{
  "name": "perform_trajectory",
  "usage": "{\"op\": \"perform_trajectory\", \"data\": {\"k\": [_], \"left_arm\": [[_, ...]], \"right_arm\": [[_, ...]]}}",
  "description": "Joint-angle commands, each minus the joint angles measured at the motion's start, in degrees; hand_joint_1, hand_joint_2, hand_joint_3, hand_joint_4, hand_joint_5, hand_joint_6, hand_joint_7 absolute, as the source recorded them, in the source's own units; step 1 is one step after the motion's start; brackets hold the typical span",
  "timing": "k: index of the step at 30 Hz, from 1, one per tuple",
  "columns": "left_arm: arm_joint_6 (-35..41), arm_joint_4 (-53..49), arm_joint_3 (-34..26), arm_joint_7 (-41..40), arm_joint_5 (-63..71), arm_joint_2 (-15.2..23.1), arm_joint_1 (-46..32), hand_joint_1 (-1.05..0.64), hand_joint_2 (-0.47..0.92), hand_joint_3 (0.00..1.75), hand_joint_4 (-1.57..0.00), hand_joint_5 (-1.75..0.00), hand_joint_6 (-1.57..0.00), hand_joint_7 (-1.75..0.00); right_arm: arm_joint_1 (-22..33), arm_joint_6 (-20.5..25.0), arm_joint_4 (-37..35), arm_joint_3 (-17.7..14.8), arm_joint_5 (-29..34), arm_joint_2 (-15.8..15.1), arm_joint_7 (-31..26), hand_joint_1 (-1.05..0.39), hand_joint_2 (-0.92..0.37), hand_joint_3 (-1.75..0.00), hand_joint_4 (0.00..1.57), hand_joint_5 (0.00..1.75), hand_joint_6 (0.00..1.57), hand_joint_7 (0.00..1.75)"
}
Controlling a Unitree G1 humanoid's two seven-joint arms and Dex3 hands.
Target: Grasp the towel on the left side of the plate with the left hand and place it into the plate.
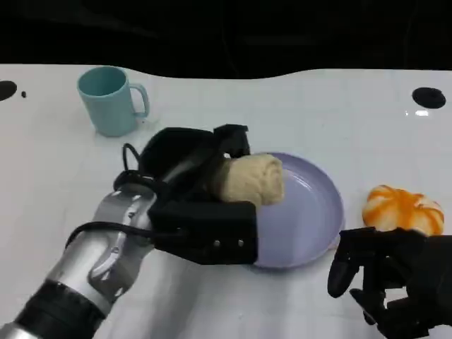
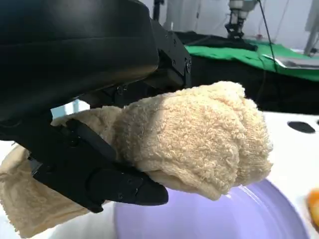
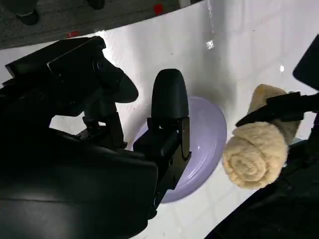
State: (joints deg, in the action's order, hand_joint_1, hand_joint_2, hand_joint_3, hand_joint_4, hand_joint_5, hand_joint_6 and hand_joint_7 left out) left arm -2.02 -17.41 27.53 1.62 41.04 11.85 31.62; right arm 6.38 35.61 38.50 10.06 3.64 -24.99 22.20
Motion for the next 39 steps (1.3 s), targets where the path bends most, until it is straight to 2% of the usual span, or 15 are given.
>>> {"op": "perform_trajectory", "data": {"k": [1,7,9,13,14,16,17,19,20,21,23,25,34,38,39], "left_arm": [[0.98,0.06,1.86,1.48,1.45,-2.32,2.62,-0.22,0.59,0.76,-0.87,-1.75,-0.62,-1.75],[2.65,-1.79,4.36,2.32,3.34,-5.49,3.54,-0.22,0.57,0.75,-0.87,-1.75,-0.62,-1.74],[2.87,-2.61,4.81,2.56,3.69,-6.02,3.76,-0.22,0.61,0.69,-0.87,-1.75,-0.65,-1.64],[3.23,-4.06,4.86,4.99,2.31,-6.83,4.05,-0.24,0.79,0.41,-0.82,-1.75,-0.76,-1.02],[3.11,-4.17,4.57,5.54,1.59,-6.95,3.95,-0.23,0.84,0.32,-0.74,-1.71,-0.78,-0.77],[2.98,-4.27,4.63,6.2,1.29,-6.71,3.87,-0.24,0.89,0.22,-0.66,-1.66,-0.77,-0.52],[2.97,-4.28,4.8,6.48,1.34,-6.53,3.89,-0.27,0.91,0.18,-0.56,-1.56,-0.68,-0.35],[2.8,-4.16,5.17,7.15,1.6,-6.04,3.89,-0.29,0.92,0.15,-0.49,-1.46,-0.6,-0.21],[2.69,-4.08,5.32,7.41,1.78,-5.8,3.89,-0.36,0.92,0.17,-0.39,-1.21,-0.52,-0.12],[2.68,-3.9,5.54,7.8,2.04,-5.47,3.82,-0.38,0.92,0.18,-0.37,-1.11,-0.49,-0.09],[2.69,-3.47,5.67,8.48,2.03,-5.04,3.46,-0.55,0.92,0.18,-0.31,-0.65,-0.37,-0.02],[2.55,-3.19,5.78,8.51,1.98,-4.76,3.08,-0.62,0.92,0.17,-0.29,-0.51,-0.33,-0.01],[3.69,0.28,4.74,12.32,0.8,-2.82,2.34,-0.75,0.92,0.16,-0.17,-0.42,-0.19,0.0],[4.74,4.63,2.67,15.28,-1.47,-1.29,0.93,-0.72,0.92,0.14,-0.21,-0.44,-0.24,-0.03],[4.78,5.67,2.04,15.82,-2.22,-0.93,0.49,-0.66,0.92,0.15,-0.27,-0.48,-0.32,-0.07]], "right_arm": [[0.2,-0.16,0.51,-0.28,-0.09,-0.46,0.17,0.02,-0.6,-1.02,0.69,1.7,0.68,1.44],[0.07,0.56,0.96,-0.16,0.03,-0.64,0.15,0.02,-0.6,-1.04,0.69,1.7,0.68,1.44],[0.07,0.72,1.1,-0.11,0.06,-0.67,0.16,0.01,-0.59,-1.04,0.69,1.69,0.68,1.43],[0.07,0.42,1.02,-0.1,-0.2,-0.41,0.15,0.02,-0.59,-1.04,0.7,1.7,0.68,1.44],[0.05,0.44,1.05,-0.09,-0.22,-0.41,0.14,0.02,-0.59,-1.05,0.7,1.71,0.68,1.44],[0.07,0.06,0.93,-0.15,-0.31,-0.45,0.16,0.02,-0.59,-1.05,0.7,1.71,0.68,1.44],[0.08,-0.08,0.88,-0.16,-0.33,-0.48,0.16,0.02,-0.59,-1.05,0.71,1.71,0.68,1.44],[0.02,0.12,0.91,-0.19,-0.39,-0.51,0.19,0.02,-0.59,-1.06,0.71,1.71,0.68,1.45],[-0.03,0.3,0.95,-0.21,-0.43,-0.51,0.21,0.02,-0.59,-1.06,0.7,1.71,0.68,1.45],[-0.05,0.34,0.88,-0.22,-0.44,-0.54,0.23,0.01,-0.59,-1.06,0.7,1.71,0.68,1.45],[-0.08,0.45,0.82,-0.19,-0.37,-0.64,0.23,0.01,-0.58,-1.05,0.7,1.7,0.68,1.44],[-0.07,0.38,0.74,-0.15,-0.18,-0.9,0.29,0.02,-0.59,-1.05,0.7,1.7,0.68,1.44],[0.15,-0.45,0.34,-0.43,-0.4,-1.09,0.44,0.02,-0.6,-1.03,0.69,1.69,0.68,1.43],[0.23,-0.72,0.12,-0.63,-0.63,-0.97,0.47,0.02,-0.6,-1.04,0.69,1.7,0.67,1.44],[0.21,-0.64,0.12,-0.67,-0.65,-0.96,0.46,0.02,-0.6,-1.04,0.69,1.7,0.67,1.44]]}}
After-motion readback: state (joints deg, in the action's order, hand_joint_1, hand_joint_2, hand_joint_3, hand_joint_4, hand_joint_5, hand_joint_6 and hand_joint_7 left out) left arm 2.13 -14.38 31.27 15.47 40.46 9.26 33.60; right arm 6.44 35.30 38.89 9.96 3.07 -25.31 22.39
